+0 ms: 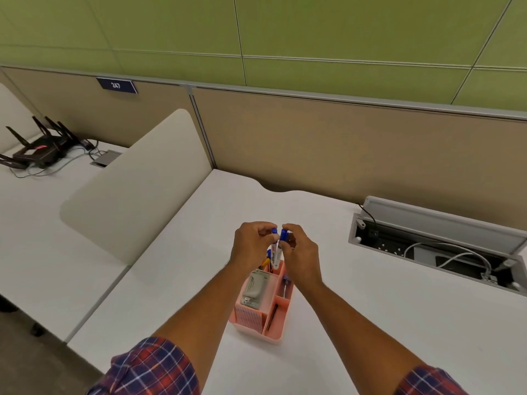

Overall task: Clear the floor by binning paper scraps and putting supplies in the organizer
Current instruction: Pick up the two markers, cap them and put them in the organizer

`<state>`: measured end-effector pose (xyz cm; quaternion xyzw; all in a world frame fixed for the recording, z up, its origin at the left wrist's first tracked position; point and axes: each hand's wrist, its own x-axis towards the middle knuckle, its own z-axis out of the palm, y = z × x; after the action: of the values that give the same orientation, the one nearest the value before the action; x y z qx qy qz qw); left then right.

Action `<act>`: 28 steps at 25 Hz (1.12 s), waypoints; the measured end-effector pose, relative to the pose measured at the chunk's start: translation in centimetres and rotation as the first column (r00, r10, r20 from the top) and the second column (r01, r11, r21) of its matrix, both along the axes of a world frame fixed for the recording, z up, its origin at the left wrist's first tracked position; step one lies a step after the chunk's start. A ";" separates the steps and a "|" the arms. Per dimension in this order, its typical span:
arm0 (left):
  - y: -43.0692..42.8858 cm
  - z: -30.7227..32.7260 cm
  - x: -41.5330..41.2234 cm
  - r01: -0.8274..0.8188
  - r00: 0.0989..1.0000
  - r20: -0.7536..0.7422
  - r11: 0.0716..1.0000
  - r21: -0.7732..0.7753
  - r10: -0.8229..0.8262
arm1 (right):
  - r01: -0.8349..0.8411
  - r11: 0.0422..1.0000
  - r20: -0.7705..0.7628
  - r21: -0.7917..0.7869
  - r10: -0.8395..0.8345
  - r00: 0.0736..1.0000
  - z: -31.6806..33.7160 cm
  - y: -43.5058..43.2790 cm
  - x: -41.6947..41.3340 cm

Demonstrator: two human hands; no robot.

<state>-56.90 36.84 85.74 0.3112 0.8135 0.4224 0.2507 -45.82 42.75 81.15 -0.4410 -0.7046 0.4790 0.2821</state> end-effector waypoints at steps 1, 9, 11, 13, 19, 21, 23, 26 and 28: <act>0.2 -0.5 -0.2 0.006 1.000 -0.005 1.000 -0.014 -0.006 | -0.008 1.000 0.002 -0.019 0.008 1.000 -0.5 0.1 -0.1; -0.2 -4.8 -0.8 0.035 0.998 -0.050 0.989 -0.143 -0.043 | -0.086 0.996 0.145 0.011 0.084 0.986 -4.0 0.2 -0.1; -0.4 -5.3 -0.7 0.033 0.997 -0.058 0.984 -0.174 -0.043 | -0.121 0.992 0.213 0.028 0.112 0.971 -4.7 0.2 0.0; -0.5 -5.7 -0.7 0.052 0.995 -0.079 0.979 -0.196 -0.069 | -0.134 0.991 0.246 0.029 0.123 0.962 -5.3 0.1 0.0; -1.6 -5.8 -0.3 0.096 0.954 -0.247 0.954 -0.285 -0.170 | -0.099 0.994 0.273 0.054 0.081 0.959 -5.3 -0.9 1.2; -2.7 -5.7 0.5 0.077 0.905 -0.368 0.934 -0.350 -0.213 | -0.167 0.977 0.372 0.131 0.107 0.922 -4.9 -1.8 2.4; -4.2 -5.9 1.6 0.065 0.852 -0.463 0.925 -0.373 -0.247 | -0.289 0.923 0.499 0.252 0.132 0.857 -5.0 -3.2 3.6; -8.2 -6.0 3.9 0.123 0.776 -0.530 0.906 -0.405 -0.342 | -0.309 0.902 0.501 0.301 0.126 0.856 -4.2 -6.6 6.2; -10.7 -6.1 5.2 0.149 0.728 -0.559 0.888 -0.434 -0.396 | -0.313 0.893 0.536 0.323 0.100 0.838 -4.1 -9.1 8.0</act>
<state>-51.65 26.14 79.66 0.5017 0.8567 0.0939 0.0745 -37.82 33.69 77.06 -0.4039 -0.8801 0.2209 0.1165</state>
